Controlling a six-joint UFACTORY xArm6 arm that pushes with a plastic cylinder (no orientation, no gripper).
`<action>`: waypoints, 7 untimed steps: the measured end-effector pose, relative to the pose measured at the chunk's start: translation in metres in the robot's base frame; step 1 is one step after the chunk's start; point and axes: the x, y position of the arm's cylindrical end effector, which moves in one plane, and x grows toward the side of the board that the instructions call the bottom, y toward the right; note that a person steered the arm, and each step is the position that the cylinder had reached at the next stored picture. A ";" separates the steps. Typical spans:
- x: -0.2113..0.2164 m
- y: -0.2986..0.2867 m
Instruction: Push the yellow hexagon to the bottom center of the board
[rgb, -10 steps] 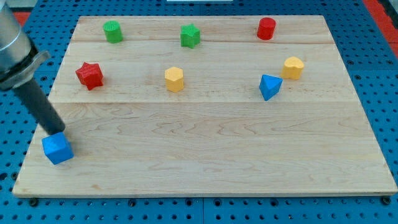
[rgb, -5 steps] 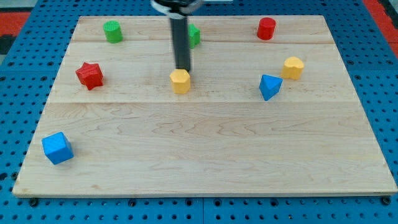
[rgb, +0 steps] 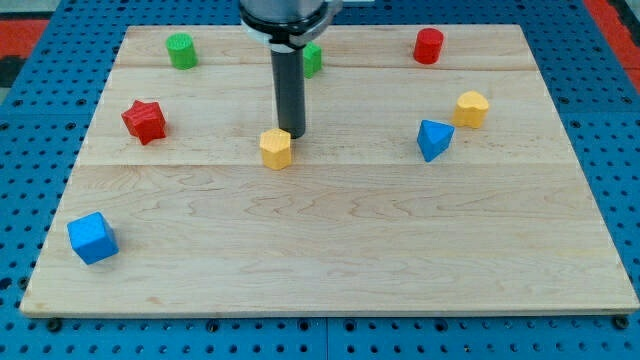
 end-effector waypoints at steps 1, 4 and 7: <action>0.000 -0.048; 0.033 -0.022; 0.065 0.046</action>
